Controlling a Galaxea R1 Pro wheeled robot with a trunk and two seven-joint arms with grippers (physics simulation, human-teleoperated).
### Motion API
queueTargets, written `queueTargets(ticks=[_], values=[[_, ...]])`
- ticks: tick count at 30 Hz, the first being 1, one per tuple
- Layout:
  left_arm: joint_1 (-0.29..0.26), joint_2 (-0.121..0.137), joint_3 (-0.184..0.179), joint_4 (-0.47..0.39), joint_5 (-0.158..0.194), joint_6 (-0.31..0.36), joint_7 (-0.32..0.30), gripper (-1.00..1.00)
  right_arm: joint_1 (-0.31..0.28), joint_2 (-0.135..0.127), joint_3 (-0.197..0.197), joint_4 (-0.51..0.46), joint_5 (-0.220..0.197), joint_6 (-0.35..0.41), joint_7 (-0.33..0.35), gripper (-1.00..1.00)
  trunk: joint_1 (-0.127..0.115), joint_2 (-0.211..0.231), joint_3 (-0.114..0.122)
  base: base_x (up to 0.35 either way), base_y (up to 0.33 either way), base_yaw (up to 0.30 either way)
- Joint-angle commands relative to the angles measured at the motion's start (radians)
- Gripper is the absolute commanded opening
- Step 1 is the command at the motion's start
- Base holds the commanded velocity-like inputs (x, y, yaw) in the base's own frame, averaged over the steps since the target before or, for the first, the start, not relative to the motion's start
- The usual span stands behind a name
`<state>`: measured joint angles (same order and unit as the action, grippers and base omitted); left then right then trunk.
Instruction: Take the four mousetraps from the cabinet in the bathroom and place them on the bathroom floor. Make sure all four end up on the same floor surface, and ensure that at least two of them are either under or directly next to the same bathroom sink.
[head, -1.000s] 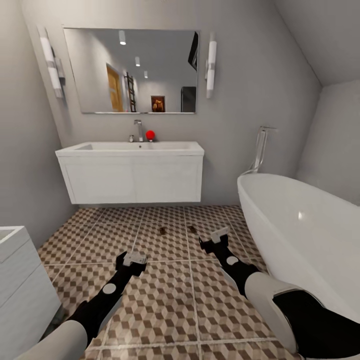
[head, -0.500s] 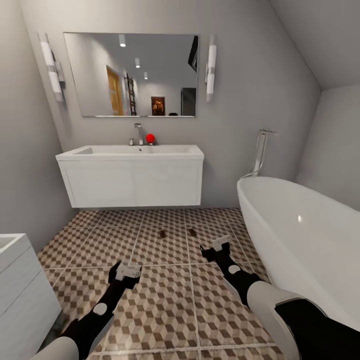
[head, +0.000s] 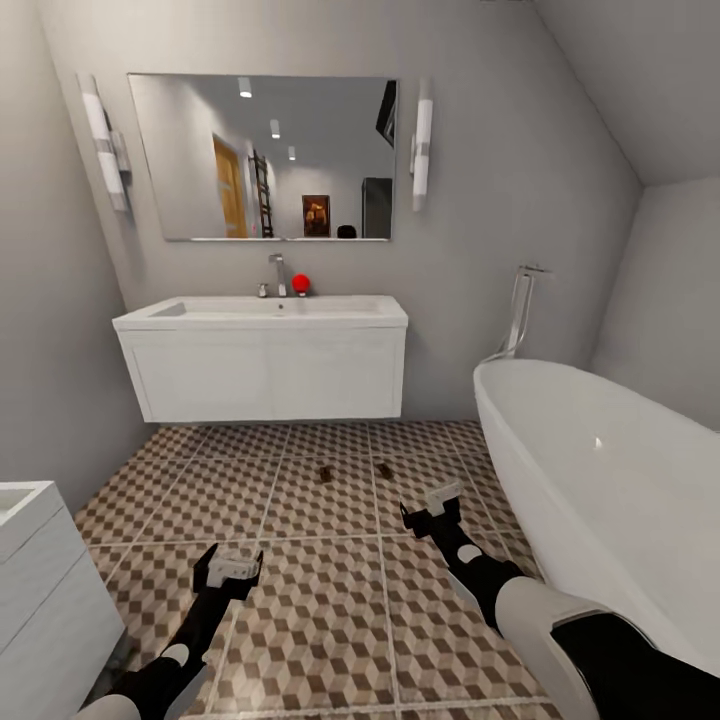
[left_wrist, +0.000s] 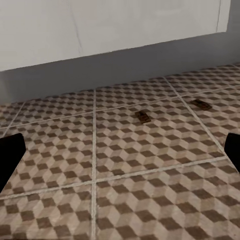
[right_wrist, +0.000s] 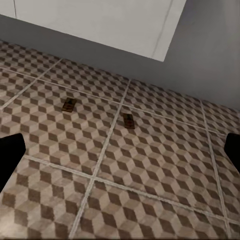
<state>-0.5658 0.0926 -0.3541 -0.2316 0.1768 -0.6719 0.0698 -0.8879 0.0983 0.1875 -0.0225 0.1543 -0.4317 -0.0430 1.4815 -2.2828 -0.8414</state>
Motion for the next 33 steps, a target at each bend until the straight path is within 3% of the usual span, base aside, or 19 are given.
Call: queueTargets(ticks=[1,8,14,33], values=[[-0.001,0.002,-0.009,0.006,0.01,-0.01,0.007,1.0,0.002,0.0,0.001,0.001,0.008,-0.002,-0.005,1.0,-0.004,0.007,0.002,0.0,0.0,0.0],[0.0,0.006,-0.009,0.063,0.043,-0.074,0.006,1.0,0.034,-0.001,0.0,0.001,0.008,-0.004,-0.005,1.0,-0.031,0.056,0.024,0.0,0.0,0.0],[0.0,0.007,-0.009,0.096,0.048,-0.115,0.005,1.0,0.058,-0.002,0.0,0.001,0.008,-0.004,-0.005,1.0,-0.054,0.098,0.043,0.0,0.0,0.0],[0.001,0.006,-0.011,0.189,0.049,-0.136,-0.002,1.0,0.131,-0.001,0.0,0.002,0.008,-0.077,-0.006,1.0,-0.127,0.231,0.102,0.0,0.0,0.0]])
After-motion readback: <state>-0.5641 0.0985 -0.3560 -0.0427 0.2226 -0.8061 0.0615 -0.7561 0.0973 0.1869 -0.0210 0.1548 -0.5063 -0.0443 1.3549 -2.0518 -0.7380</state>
